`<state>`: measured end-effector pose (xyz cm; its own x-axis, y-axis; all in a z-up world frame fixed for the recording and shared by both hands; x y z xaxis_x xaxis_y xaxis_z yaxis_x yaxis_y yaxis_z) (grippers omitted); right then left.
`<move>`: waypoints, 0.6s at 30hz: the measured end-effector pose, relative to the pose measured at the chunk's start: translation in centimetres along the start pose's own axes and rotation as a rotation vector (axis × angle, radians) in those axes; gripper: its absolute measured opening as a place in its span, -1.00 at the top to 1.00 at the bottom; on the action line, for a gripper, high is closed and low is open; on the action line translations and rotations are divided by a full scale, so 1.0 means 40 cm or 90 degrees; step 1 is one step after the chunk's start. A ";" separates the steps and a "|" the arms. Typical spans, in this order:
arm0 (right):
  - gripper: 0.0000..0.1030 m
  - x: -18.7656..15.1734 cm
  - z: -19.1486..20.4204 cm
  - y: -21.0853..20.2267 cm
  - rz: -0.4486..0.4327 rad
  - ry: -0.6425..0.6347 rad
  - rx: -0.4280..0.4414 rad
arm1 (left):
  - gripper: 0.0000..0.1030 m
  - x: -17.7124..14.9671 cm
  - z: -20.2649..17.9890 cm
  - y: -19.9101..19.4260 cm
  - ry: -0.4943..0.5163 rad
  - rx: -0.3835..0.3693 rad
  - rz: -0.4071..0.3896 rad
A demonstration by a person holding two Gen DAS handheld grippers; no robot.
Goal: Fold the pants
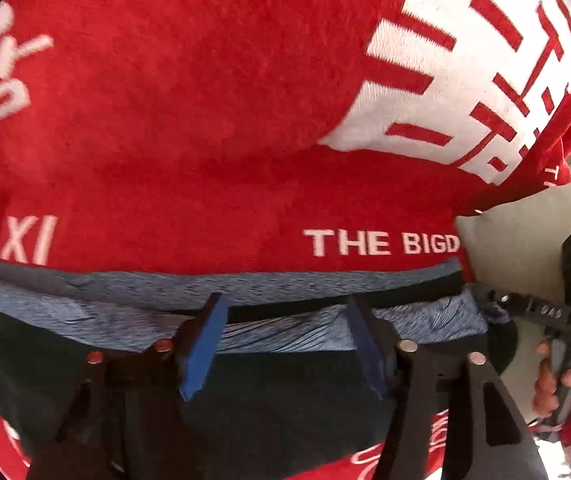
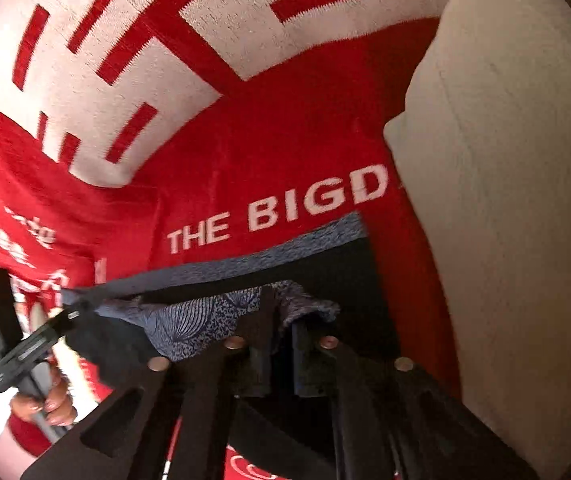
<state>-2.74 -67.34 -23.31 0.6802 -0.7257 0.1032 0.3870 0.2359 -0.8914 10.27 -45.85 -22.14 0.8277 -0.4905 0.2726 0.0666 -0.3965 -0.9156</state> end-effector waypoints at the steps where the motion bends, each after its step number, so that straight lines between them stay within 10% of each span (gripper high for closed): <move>1: 0.44 0.004 0.007 -0.010 -0.010 -0.010 -0.007 | -0.22 -0.006 0.003 -0.007 0.011 0.008 0.000; 2: -0.20 0.011 0.016 -0.026 -0.027 -0.024 -0.016 | -0.22 -0.013 0.006 -0.013 0.020 0.020 -0.001; 4: -0.57 0.029 0.039 -0.076 -0.083 -0.059 -0.035 | -0.22 -0.035 0.006 -0.023 0.037 0.037 0.001; 12: -0.20 0.004 0.035 -0.088 -0.079 -0.097 -0.111 | -0.22 -0.167 -0.003 0.030 0.087 0.090 0.063; 18: -0.20 -0.004 0.069 -0.035 -0.030 -0.163 -0.067 | -0.22 -0.191 0.018 0.071 0.047 0.103 0.074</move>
<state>-1.69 -65.76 -20.84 0.8036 -0.5441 0.2411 0.3634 0.1277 -0.9229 4.55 -42.66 -27.02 0.7927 -0.5831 0.1776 0.0665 -0.2068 -0.9761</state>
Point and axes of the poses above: each gripper's, at about its wrist camera, not at the fingertips, and y roughly the way its jaws point, z to its left, x to its top, the point moved 9 cm from there along y, roughly the way its jaws point, and after that the axes turned 5 degrees about -z, right-handed, at the moved point
